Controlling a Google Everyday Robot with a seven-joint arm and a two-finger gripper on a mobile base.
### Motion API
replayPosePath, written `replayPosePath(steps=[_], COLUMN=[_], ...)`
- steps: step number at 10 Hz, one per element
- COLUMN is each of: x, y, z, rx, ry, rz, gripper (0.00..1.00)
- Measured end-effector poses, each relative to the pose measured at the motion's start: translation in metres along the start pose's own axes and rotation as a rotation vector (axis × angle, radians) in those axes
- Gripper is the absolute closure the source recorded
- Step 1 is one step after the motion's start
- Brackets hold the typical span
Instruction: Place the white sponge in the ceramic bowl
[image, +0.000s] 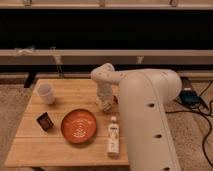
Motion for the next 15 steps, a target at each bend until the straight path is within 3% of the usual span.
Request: replayPosePath(steps=[3, 4, 7, 10, 13, 15], x=[0.002, 0.004, 0.015, 0.042, 0.071, 0.092], y=[0.011, 0.019, 0.034, 0.076, 0.127, 0.166], z=[-0.014, -0.026, -0.060, -0.091, -0.103, -0.103], rx=[0.004, 0.005, 0.001, -0.029, -0.065, -0.104], ry=[-0.003, -0.010, -0.025, -0.045, -0.046, -0.024], rz=[-0.037, -0.060, -0.104, -0.194, -0.296, -0.382], gripper=[0.98, 1.00, 1.00, 1.00, 1.00, 0.86])
